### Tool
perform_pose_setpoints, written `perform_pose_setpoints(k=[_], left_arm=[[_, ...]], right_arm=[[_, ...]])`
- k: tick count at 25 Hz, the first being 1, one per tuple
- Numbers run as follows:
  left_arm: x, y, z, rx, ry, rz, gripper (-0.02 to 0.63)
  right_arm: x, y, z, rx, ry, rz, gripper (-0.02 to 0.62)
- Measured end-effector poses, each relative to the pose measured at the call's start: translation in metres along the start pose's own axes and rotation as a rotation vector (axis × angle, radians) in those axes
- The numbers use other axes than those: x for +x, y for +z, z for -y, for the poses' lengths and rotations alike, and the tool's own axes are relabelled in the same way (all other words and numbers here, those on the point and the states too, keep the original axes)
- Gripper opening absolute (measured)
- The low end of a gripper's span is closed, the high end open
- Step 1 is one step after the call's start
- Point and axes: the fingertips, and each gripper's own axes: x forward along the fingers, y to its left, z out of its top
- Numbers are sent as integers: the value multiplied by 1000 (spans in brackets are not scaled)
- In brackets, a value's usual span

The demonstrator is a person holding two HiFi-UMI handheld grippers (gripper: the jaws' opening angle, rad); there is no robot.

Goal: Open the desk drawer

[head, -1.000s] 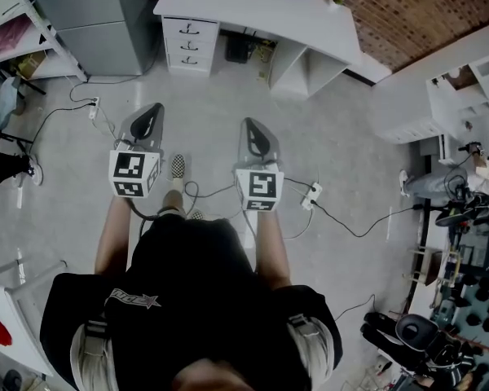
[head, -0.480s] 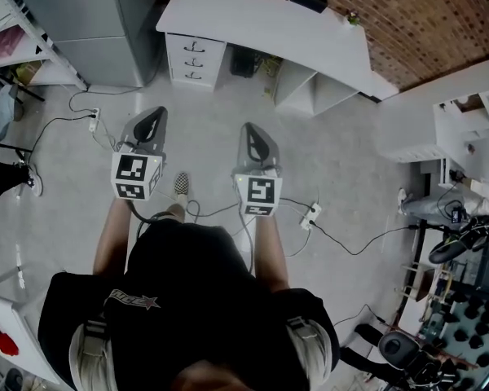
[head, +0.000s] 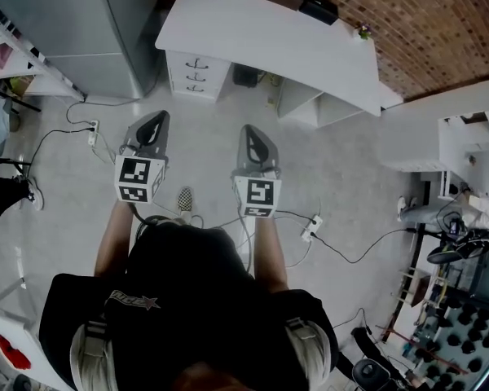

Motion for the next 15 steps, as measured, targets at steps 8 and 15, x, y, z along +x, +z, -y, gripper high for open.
perform_pose_setpoints(k=[8,15], left_arm=[[42,-13,-49,-18,9,-27,11],[67,-38,-80,-50,52,-82,11]], right_arm=[[73,-11,-14,-24,33,-45,3],[125,-33,-24,-12,91,-97,3]])
